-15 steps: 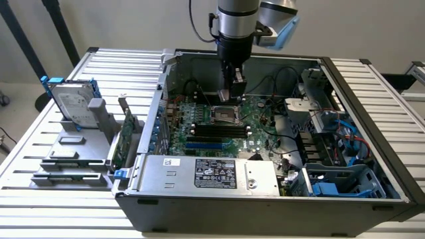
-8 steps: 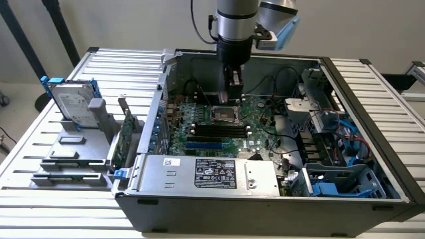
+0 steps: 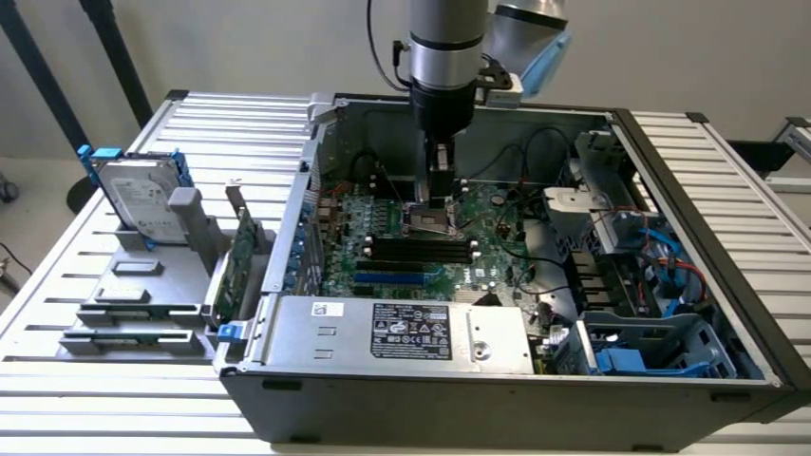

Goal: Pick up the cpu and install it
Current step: 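Place the cpu into insertion slot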

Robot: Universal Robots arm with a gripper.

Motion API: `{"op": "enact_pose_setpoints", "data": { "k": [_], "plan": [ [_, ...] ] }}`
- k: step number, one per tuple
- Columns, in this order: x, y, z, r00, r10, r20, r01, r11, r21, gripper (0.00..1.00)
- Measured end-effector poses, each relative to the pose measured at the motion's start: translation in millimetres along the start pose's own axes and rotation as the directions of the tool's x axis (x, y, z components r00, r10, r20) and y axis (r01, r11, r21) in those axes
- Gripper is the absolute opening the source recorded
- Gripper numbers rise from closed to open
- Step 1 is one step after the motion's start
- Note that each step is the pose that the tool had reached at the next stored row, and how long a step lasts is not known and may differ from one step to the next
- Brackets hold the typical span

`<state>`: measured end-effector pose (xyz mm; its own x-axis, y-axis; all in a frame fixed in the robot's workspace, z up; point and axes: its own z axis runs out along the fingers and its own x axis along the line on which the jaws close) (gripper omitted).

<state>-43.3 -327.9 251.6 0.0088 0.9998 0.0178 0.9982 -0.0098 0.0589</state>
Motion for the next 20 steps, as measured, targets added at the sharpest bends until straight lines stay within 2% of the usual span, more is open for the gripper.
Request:
{"op": "enact_pose_setpoints", "data": {
  "k": [2,4,8,12,15,20],
  "plan": [
    [-0.1,-5.9,3.2,1.0000,0.004,0.0003,-0.004,1.0000,-0.0011,0.55],
    [-0.2,-11.5,6.5,1.0000,0.005,0.0003,-0.005,1.0000,-0.0049,0.55],
    [-0.4,-12.9,12.8,1.0000,0.005,0.0002,-0.005,0.9999,-0.0101,0.55],
    [-0.5,-13.2,18.6,1.0000,0.005,-0.0005,-0.005,0.9999,-0.0121,0.55],
    [-0.5,-13.0,22.0,1.0000,0.006,-0.0043,-0.006,0.9999,-0.0121,0.55],
    [-0.6,-7.1,27.8,0.9998,0.006,-0.0193,-0.007,0.9999,-0.0118,0.55]
  ]
}}
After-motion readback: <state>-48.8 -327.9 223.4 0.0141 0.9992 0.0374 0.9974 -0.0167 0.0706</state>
